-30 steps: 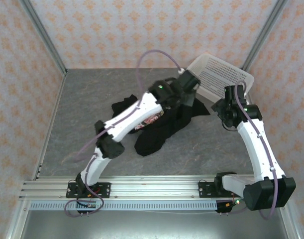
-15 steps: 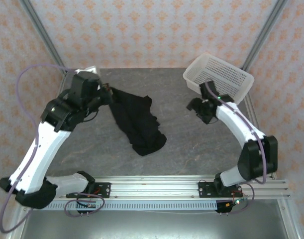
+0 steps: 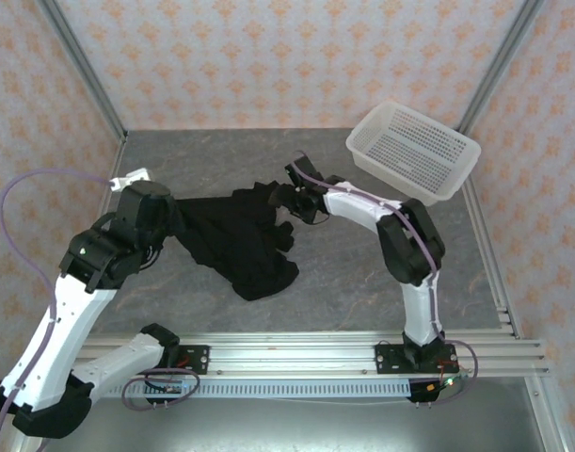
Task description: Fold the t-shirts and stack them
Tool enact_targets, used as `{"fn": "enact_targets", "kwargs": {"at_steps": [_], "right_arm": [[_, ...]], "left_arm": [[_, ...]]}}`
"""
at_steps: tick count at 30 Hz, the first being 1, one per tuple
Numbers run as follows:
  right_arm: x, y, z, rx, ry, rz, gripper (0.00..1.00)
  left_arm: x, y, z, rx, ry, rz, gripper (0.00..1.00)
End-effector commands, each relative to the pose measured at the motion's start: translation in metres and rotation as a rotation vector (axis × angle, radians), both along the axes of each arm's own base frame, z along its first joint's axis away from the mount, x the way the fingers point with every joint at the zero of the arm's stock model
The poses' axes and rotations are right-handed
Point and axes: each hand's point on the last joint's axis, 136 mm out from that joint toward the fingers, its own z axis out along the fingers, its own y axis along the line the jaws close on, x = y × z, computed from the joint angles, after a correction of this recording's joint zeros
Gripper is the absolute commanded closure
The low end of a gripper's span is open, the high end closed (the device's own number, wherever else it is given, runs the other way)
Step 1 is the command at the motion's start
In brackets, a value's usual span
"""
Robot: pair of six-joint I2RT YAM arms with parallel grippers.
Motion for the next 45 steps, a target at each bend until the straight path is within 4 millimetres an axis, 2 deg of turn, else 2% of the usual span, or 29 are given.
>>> {"fn": "enact_targets", "kwargs": {"at_steps": [1,8,11,12,15,16,17,20,28,35,40,45], "right_arm": [[0.032,0.019,0.006,0.065,-0.069,-0.038,0.26],[0.047,0.05,-0.014,0.157,-0.027,-0.062,0.38],[0.05,0.059,-0.016,0.188,-0.022,-0.073,0.44],[0.052,0.062,-0.015,0.2,-0.025,-0.077,0.51],[0.055,0.059,-0.008,0.211,-0.045,-0.108,0.91],[0.056,0.055,0.001,0.216,-0.069,-0.127,1.0],[0.058,0.05,0.009,0.216,-0.09,-0.142,1.0],[0.059,0.027,0.046,0.2,-0.163,-0.194,1.0],[0.042,-0.064,0.163,0.102,-0.356,-0.282,1.0],[0.018,-0.118,0.275,0.059,-0.556,-0.283,1.0],[-0.013,-0.149,0.356,0.052,-0.721,-0.292,1.0],[-0.058,-0.185,0.427,0.087,-0.881,-0.341,1.0]], "left_arm": [[-0.011,0.017,-0.009,0.02,0.02,0.081,1.0],[-0.013,0.018,-0.01,0.024,0.025,0.08,1.0],[-0.013,0.018,-0.009,0.027,0.023,0.076,1.0],[-0.013,0.018,-0.008,0.03,0.021,0.076,1.0],[-0.012,0.019,-0.007,0.036,0.02,0.079,1.0],[-0.012,0.019,-0.007,0.039,0.018,0.079,1.0],[-0.011,0.019,-0.006,0.041,0.016,0.078,1.0],[-0.008,0.019,-0.004,0.053,0.017,0.083,1.0],[0.021,0.01,0.023,0.026,-0.045,0.079,1.0],[0.049,-0.011,0.078,-0.041,-0.172,0.004,1.0],[0.046,-0.035,0.12,-0.142,-0.284,-0.139,1.0],[0.026,-0.058,0.153,-0.234,-0.38,-0.303,1.0]]}}
